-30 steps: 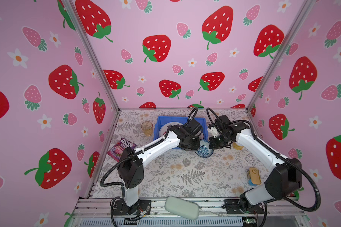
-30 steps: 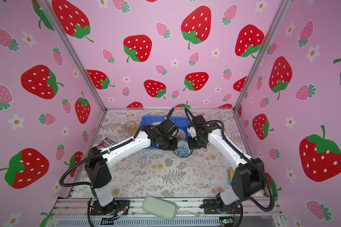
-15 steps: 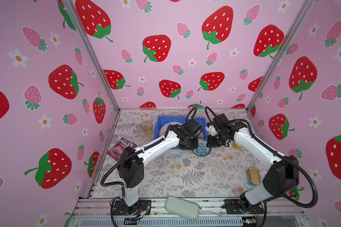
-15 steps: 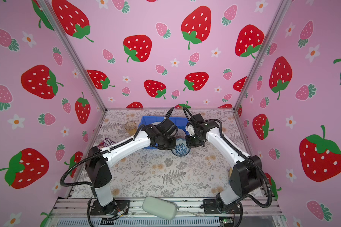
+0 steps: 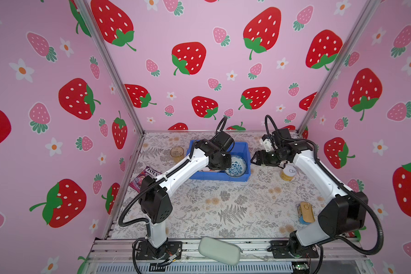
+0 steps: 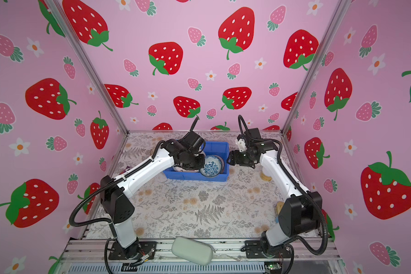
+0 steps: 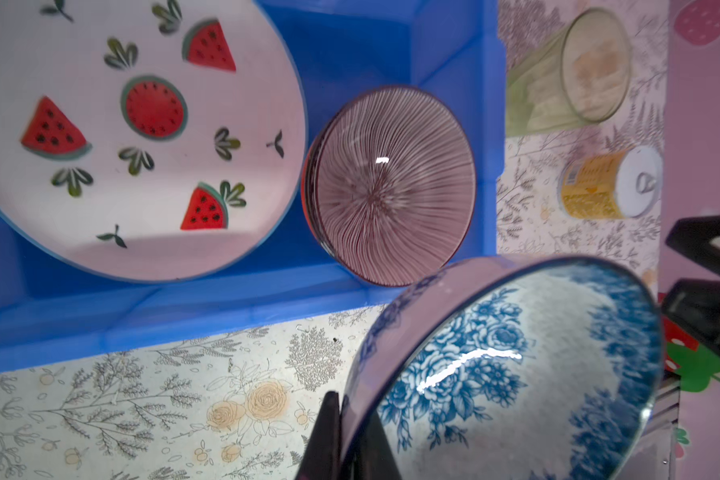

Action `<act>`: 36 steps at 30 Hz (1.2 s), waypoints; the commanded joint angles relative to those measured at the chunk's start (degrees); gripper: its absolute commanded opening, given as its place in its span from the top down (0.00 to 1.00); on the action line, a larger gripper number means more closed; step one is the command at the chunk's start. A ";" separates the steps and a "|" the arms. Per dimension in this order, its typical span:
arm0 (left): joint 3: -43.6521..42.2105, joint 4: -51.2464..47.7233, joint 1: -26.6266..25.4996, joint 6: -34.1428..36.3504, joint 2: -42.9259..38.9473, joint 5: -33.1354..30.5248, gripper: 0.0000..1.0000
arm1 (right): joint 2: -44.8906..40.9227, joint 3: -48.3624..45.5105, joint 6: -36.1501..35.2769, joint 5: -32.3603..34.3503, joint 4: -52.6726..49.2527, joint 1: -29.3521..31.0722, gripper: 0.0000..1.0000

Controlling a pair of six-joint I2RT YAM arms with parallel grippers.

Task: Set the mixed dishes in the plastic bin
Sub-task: 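Carry the blue-floral bowl over the bin with left gripper while right withdraws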

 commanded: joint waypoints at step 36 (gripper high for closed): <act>15.61 2.71 3.61 1.82 18.40 3.06 0.88 | -1.89 -10.47 -4.62 -6.20 3.97 -7.98 0.01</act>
